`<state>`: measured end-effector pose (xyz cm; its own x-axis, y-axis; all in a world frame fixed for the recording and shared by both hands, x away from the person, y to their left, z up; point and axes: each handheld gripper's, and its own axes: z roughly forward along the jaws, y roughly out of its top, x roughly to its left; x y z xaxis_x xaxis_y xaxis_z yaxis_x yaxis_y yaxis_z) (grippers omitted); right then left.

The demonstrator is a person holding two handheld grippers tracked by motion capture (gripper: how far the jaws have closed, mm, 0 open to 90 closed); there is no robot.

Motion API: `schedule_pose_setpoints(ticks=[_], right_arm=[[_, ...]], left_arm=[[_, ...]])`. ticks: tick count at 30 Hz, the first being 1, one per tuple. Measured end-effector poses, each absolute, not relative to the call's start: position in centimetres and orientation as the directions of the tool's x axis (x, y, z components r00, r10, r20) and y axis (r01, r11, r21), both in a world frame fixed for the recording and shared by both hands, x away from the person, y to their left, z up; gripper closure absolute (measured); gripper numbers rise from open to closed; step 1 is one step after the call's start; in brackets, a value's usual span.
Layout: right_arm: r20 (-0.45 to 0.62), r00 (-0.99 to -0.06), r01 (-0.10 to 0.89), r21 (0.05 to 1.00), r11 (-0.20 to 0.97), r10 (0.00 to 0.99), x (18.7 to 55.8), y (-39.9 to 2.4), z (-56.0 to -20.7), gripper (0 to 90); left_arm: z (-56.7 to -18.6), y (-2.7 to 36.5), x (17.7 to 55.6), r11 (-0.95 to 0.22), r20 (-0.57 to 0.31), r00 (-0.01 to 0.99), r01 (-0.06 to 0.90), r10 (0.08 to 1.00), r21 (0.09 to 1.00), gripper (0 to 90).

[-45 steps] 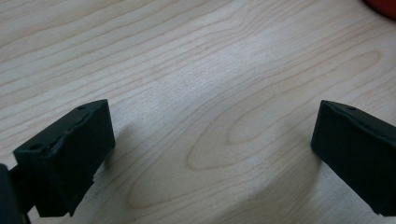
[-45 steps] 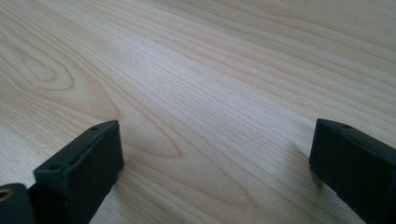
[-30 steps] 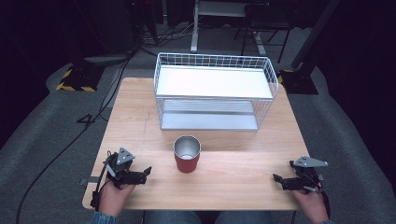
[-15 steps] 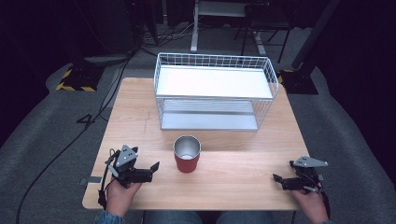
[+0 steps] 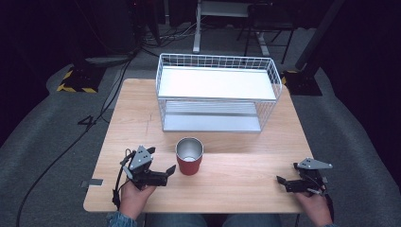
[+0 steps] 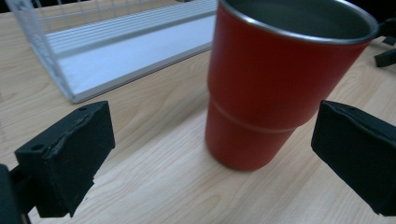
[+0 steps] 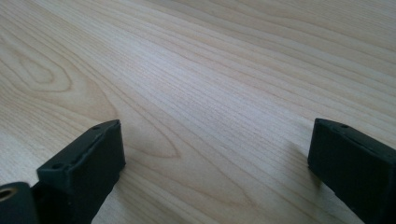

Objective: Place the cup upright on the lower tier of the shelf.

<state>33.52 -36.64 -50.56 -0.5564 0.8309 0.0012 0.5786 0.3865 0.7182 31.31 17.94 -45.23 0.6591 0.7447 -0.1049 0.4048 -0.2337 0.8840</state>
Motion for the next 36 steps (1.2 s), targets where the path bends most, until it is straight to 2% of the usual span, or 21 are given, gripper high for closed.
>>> schedule_pose_setpoints(ticks=[17, 29, 36], right_arm=[[0.002, -0.55, 0.581, 0.72, 0.381, 0.835, 33.5, -36.7, -50.6, 3.8], [0.002, -0.55, 0.581, 0.72, 0.381, 0.835, 33.5, -36.7, -50.6, 3.8], [0.002, -0.55, 0.581, 0.72, 0.381, 0.835, 33.5, -36.7, -50.6, 3.8]], left_arm=[[-45.6, 13.8, 32.3, -0.222, -0.135, 0.722, 0.377, 0.679, 0.899, 0.0], [-47.3, 12.0, 32.8, -0.175, -0.153, 0.693, 0.378, 0.704, 0.909, 0.0], [-48.5, 11.1, 33.2, -0.202, -0.159, 0.679, 0.42, 0.717, 0.885, 0.0]])
